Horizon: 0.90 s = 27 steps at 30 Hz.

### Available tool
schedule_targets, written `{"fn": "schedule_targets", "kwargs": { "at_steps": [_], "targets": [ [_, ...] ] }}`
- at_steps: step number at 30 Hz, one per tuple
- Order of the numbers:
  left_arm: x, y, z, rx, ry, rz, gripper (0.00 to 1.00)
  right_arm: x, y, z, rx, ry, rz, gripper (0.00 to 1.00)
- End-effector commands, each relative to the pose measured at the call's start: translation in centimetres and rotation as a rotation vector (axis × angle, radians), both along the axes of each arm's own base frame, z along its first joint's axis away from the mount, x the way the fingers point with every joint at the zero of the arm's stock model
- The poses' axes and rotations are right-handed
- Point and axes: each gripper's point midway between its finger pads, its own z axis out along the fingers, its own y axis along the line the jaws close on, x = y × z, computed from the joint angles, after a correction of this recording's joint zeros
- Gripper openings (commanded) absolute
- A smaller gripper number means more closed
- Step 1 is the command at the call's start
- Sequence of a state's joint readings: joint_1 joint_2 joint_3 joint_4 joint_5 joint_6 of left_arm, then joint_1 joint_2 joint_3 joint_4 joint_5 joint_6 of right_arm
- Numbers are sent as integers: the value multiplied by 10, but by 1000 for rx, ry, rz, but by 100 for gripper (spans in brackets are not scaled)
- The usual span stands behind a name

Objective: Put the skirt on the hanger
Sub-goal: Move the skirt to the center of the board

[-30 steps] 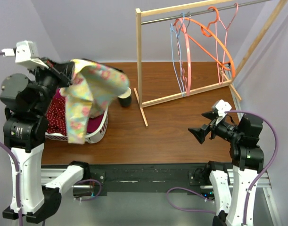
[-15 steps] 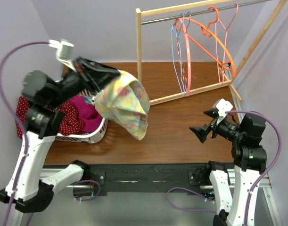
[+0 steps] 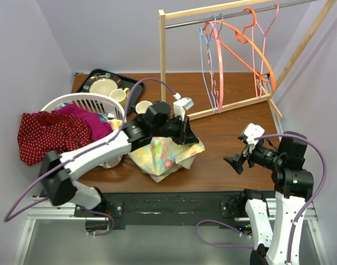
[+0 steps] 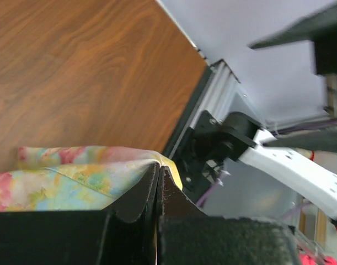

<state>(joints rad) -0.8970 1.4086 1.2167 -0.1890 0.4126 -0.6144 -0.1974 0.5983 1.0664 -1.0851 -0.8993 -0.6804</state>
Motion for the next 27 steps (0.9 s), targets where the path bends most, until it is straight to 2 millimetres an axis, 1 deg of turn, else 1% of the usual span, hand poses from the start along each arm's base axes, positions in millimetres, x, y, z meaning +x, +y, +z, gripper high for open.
{"fn": "schedule_targets", "kwargs": {
  "at_steps": [1,2,3,4,5,6,7,8,9,10,12,13,14,15,16,17,18,19,20,21,23,24,25,26,27],
  "targets": [
    [37,-31,-23,-7,-60,29,0,-10,-1,-12,-111,-19,110,99],
    [36,-39,-28,-16,-38,5,0,-18,2,-19,-117,10,146,99],
    [39,-50,-43,-11,-17,-13,0,-22,4,-24,-124,11,180,99],
    [39,-58,-43,-26,-11,-28,0,-24,4,-27,-161,-23,225,99],
    [38,-66,-44,-42,-1,-47,0,-29,8,-31,-153,-9,255,99],
    [34,-76,-59,-21,16,-66,0,-31,8,-36,-156,-4,269,99],
    [35,-83,-57,-26,12,-75,0,-31,8,-37,-173,-21,289,99],
    [32,-87,-61,-22,20,-86,0,-35,9,-42,-173,-6,305,99],
    [31,-92,-71,-7,34,-95,0,-38,9,-47,-180,1,329,99],
    [33,-94,-70,-8,33,-97,0,-39,10,-50,-206,-27,368,99],
    [40,-90,-74,28,16,-71,0,-49,15,-60,-193,-12,430,99],
    [47,-88,-68,33,-14,-49,10,-49,16,-62,-202,-39,462,99],
    [53,-75,-77,101,-24,-13,18,-49,17,-65,-201,-50,475,99],
    [58,-65,-60,98,-58,18,26,-50,19,-70,-191,-48,492,99],
    [60,-56,-57,113,-81,39,45,-47,19,-74,-209,-74,521,99],
    [66,-44,-52,142,-129,76,54,-46,19,-77,-210,-78,537,99],
    [64,-33,-25,110,-183,98,62,-46,19,-82,-210,-68,550,99],
    [62,-23,-24,122,-201,112,72,-43,18,-86,-212,-67,573,99],
    [63,-11,-21,149,-229,139,75,-42,19,-88,-211,-61,590,99],
    [57,1,-2,131,-262,155,77,-42,19,-92,-209,-52,604,99],
    [50,25,-14,199,-247,190,78,-42,20,-98,-220,-52,654,99],
    [43,37,-5,189,-257,205,78,-44,21,-104,-225,-41,677,99],
    [32,50,-29,238,-218,197,78,-47,22,-109,-246,-46,727,99],
    [20,60,-26,220,-201,198,78,-49,23,-115,-249,-32,759,99],
    [9,67,-35,230,-176,188,78,-53,23,-123,-254,-13,791,99]
  ]
}}
